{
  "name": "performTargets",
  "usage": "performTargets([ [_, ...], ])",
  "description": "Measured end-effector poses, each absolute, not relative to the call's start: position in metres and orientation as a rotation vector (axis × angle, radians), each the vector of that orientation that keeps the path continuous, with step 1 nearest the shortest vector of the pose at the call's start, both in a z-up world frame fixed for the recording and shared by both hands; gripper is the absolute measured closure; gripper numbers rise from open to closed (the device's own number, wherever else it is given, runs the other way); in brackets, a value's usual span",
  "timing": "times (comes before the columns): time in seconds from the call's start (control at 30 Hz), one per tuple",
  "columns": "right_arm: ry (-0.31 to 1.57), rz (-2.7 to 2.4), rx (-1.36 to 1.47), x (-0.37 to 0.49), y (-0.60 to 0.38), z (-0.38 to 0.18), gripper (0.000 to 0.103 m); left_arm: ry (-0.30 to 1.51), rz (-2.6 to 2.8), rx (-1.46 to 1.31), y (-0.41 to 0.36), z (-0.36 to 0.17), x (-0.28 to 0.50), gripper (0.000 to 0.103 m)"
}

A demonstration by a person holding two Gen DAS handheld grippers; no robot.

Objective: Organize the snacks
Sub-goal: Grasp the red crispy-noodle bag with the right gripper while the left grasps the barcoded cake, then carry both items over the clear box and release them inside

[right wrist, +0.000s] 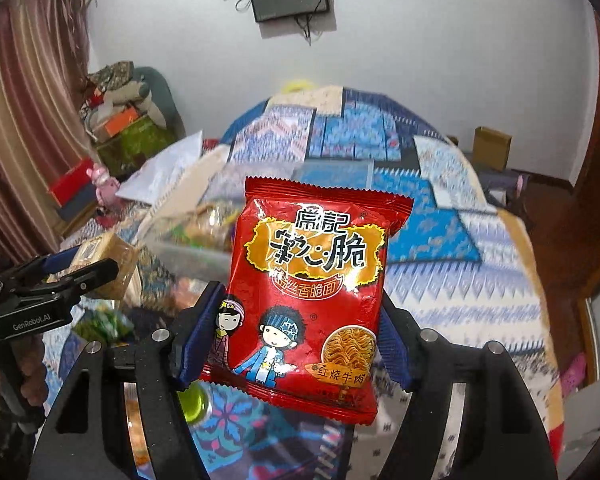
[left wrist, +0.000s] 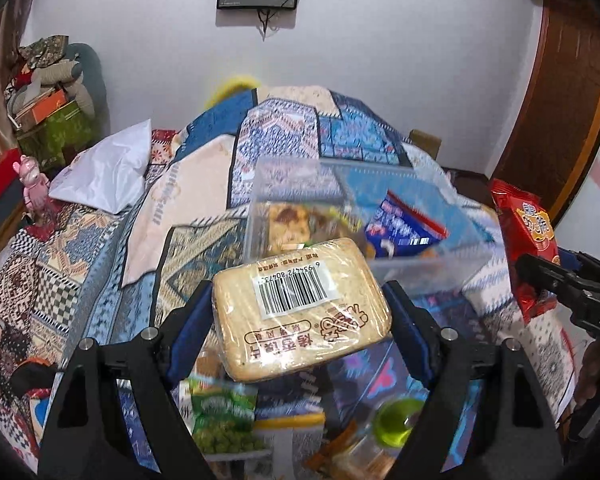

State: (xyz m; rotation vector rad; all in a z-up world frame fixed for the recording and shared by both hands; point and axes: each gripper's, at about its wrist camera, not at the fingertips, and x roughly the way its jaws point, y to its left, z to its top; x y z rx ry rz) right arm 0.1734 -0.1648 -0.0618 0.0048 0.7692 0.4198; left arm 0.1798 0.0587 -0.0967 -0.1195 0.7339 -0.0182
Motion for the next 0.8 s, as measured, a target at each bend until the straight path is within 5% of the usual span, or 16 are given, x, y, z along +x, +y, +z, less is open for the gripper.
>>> performTargets([
  [0.8,0.756,0.406,0.013,0.267,-0.127,-0.064,0.035,0.786,-0.042,-0.173,0.059,-0.110,0.317,0.020],
])
